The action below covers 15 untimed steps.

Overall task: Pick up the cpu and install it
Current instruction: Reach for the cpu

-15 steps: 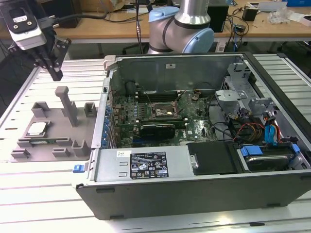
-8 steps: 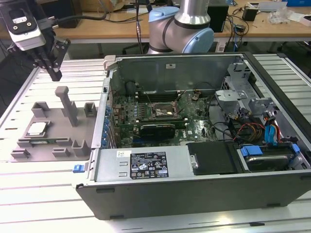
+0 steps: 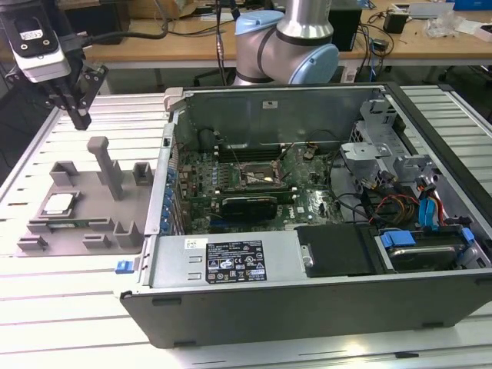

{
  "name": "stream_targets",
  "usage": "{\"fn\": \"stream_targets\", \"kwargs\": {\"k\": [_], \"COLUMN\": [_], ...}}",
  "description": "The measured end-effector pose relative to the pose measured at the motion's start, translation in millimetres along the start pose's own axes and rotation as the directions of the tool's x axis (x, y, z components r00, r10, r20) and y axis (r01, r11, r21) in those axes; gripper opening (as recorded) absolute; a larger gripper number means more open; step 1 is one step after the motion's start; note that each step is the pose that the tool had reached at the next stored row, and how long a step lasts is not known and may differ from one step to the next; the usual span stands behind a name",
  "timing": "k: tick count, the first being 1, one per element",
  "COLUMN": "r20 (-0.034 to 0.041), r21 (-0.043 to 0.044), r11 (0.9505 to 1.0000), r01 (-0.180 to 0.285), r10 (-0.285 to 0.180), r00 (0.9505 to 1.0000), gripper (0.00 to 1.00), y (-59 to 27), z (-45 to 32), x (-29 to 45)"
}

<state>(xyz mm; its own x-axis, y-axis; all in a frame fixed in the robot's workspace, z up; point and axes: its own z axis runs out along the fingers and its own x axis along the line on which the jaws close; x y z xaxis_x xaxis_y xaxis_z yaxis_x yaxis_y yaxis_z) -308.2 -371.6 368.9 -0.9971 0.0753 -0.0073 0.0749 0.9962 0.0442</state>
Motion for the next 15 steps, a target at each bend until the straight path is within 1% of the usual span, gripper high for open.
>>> {"fn": "stream_targets", "kwargs": {"k": [2,5,6,9,12,15], "r20": [0.0001,0.0017,0.0033,0.0061,0.0077,0.0074], "r21": [-0.0004,-0.0005,-0.0007,-0.0017,-0.0044,-0.0058], "r11": [1.0000,1.0000,1.0000,1.0000,0.9999,0.9998], "r01": [0.000,0.000,0.000,0.001,0.012,0.021], "r10": [0.000,0.000,0.000,-0.001,-0.012,-0.021], "r00": [1.0000,1.0000,1.0000,1.0000,0.9999,0.9998], "gripper": [0.11,0.11,0.11,0.11,0.11,0.11], "y": [-0.1,-0.7,-1.0,-1.8,-2.5,-2.9], "z": [0.7,2.7,3.8,6.7,11.5,15.1], "x": [0.9,9.9,14.7,22.8,29.0,32.7]}}
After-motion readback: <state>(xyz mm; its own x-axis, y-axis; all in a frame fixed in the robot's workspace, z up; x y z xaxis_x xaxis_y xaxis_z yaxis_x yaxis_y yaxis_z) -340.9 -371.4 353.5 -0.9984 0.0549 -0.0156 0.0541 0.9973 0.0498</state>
